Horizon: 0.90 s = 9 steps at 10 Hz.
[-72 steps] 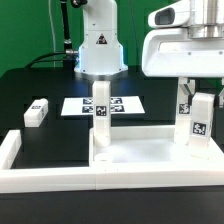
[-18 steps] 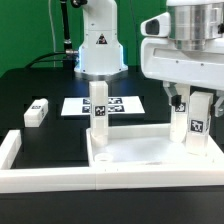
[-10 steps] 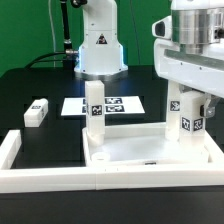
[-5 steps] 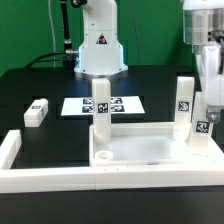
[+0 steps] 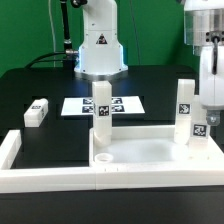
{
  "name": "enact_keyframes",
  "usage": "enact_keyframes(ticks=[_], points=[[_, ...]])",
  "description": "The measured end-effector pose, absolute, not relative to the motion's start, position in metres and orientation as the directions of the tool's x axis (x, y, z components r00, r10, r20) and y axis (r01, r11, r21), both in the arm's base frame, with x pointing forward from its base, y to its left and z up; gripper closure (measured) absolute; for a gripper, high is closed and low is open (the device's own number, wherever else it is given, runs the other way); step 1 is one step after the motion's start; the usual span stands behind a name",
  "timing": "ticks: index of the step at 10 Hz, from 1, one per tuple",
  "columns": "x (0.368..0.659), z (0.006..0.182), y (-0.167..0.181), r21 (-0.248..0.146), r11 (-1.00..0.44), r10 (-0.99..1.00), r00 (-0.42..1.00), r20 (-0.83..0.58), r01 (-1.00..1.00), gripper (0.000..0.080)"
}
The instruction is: Assemble desk
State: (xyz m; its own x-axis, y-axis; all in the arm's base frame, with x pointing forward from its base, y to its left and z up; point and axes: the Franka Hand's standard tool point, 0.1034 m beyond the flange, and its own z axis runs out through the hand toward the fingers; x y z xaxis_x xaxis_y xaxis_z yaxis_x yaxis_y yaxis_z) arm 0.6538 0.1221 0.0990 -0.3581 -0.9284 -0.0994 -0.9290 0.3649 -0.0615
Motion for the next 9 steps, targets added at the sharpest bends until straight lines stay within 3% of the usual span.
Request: enact_keyframes(ticks=[1, 2, 3, 4, 8, 9], points=[[0.654, 0.099, 0.122, -0.065, 0.330, -0.941, -0.323, -0.097, -0.942, 0.0302], [0.650, 0.102, 0.125, -0.078, 0.159, -0.984, -0.152, -0.088, -0.984, 0.0302], [0.648, 0.108, 0.130, -0.093, 0.001, -0.996, 0.007, -0.084, -0.996, 0.0180], [0.648, 0.114, 0.135, -0.110, -0.146, -0.985, 0.154, -0.075, -0.983, 0.0158], [0.646, 0.114, 0.133, -0.121, -0.384, -0.920, 0.391, -0.037, -0.915, 0.0151], [0.646, 0.114, 0.130, -0.117, -0.519, -0.852, 0.523, -0.008, -0.847, 0.0151]])
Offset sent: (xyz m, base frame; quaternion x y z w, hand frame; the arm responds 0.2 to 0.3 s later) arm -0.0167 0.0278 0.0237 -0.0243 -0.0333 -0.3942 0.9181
